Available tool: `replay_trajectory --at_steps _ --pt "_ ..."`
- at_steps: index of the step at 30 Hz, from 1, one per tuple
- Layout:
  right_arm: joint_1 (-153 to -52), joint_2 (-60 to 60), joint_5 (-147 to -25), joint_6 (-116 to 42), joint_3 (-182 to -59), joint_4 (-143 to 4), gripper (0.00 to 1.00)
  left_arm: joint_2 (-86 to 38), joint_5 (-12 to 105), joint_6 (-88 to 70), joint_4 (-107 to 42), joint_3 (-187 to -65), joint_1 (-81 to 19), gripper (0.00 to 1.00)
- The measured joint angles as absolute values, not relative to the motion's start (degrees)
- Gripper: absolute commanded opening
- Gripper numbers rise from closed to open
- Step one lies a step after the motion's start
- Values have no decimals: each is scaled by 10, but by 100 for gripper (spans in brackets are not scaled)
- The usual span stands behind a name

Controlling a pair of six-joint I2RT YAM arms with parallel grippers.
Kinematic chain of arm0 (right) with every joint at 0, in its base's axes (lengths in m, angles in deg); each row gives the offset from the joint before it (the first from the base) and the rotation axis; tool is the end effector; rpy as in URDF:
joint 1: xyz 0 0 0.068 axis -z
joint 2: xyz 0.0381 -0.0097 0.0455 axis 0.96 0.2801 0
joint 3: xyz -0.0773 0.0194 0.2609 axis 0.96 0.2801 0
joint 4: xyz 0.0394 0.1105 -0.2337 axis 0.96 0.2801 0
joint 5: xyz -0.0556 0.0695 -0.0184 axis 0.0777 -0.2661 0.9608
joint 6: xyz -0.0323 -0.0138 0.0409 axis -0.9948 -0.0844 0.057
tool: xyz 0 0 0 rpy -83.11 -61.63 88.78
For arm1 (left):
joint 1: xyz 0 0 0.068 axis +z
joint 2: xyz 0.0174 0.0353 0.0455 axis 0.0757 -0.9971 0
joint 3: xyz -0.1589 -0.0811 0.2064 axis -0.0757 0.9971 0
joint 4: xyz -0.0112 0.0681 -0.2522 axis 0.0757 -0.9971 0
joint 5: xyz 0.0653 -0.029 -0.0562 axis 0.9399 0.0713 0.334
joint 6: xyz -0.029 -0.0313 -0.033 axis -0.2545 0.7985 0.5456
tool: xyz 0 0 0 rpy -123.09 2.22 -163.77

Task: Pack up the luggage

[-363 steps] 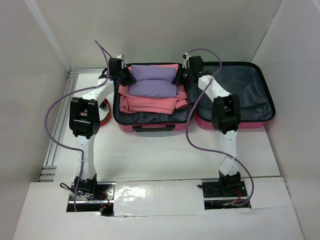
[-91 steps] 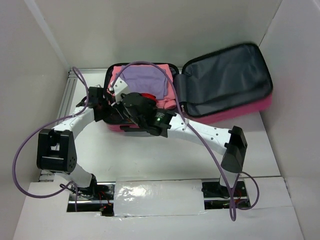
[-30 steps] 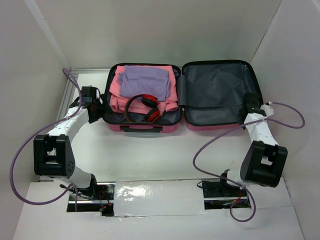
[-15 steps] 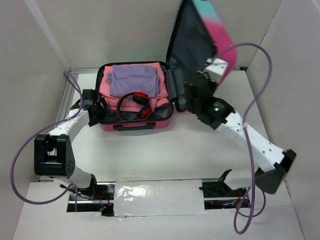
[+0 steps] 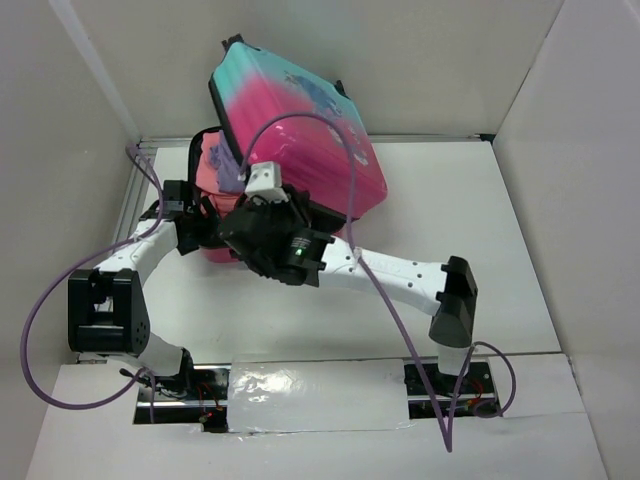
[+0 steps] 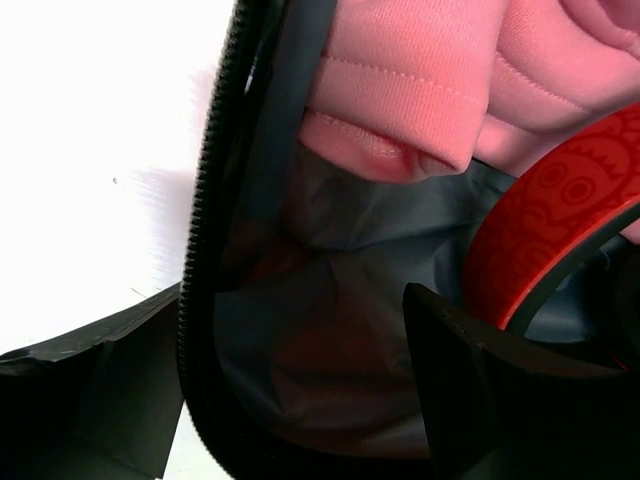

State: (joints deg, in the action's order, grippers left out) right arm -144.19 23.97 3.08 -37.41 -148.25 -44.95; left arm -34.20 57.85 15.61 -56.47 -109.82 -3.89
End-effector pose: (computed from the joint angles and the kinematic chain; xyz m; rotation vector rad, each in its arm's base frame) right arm 0.1693 0.3714 0.3855 -0.1206 1.6524 -0.4227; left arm 0.3111 0.0044 0.2227 -0.8065 2.3407 -0.2023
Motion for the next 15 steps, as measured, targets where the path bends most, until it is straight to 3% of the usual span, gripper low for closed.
replay_trajectory --at_steps 6,7,8,13,15 --pt "-1479 295 -82 -291 -1528 -452 0 -325 549 156 -565 -1098 -15 92" --pt "-1487 302 -100 -275 -1539 -454 7 -320 543 156 -565 -1098 -10 92" --pt "-1496 308 -118 -260 -1548 -457 29 -314 538 156 -565 -1098 -2 93" --pt "-1528 315 -175 -226 -1572 -461 59 -291 514 159 -605 -1092 47 95" --pt "-1536 320 -192 -221 -1586 -457 60 -274 499 156 -614 -1092 56 95"
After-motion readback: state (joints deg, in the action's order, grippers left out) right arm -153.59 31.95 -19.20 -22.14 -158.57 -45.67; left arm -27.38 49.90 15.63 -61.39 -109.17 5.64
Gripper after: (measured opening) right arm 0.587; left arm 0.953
